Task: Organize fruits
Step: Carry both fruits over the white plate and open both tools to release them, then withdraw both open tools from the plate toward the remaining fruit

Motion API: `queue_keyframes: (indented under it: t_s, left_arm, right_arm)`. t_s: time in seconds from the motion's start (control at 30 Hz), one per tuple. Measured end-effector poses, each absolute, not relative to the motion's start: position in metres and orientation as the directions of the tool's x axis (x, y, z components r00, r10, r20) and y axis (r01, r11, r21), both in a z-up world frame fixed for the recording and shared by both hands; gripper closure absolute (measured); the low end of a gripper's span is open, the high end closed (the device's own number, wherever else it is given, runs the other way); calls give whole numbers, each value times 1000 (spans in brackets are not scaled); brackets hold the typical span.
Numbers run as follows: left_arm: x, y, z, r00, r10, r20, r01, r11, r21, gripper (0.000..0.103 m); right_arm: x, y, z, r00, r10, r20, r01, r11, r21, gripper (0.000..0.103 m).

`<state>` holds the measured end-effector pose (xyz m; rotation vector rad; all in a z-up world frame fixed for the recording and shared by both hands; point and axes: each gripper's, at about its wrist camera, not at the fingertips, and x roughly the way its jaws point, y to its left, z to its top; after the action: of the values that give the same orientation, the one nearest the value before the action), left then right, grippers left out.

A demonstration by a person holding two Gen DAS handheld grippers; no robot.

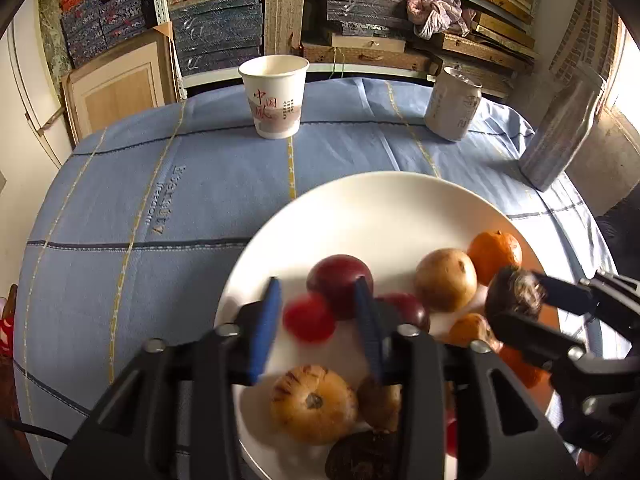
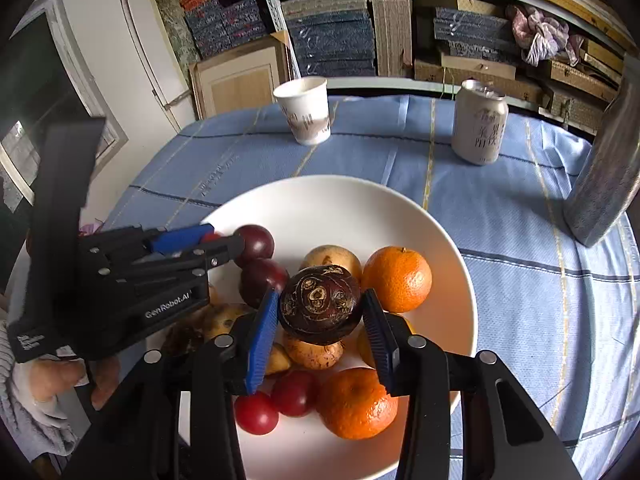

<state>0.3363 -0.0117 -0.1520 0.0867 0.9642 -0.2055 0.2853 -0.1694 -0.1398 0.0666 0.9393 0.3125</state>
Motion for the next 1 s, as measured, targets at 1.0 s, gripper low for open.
queue_keyframes:
  t_s: [1.0]
  left_arm:
    - [189,23,-117,555,-107,-825,187,982,-1,35]
  right_arm:
    - [122,-222,-107,600,256,-758,-110,965,239,26]
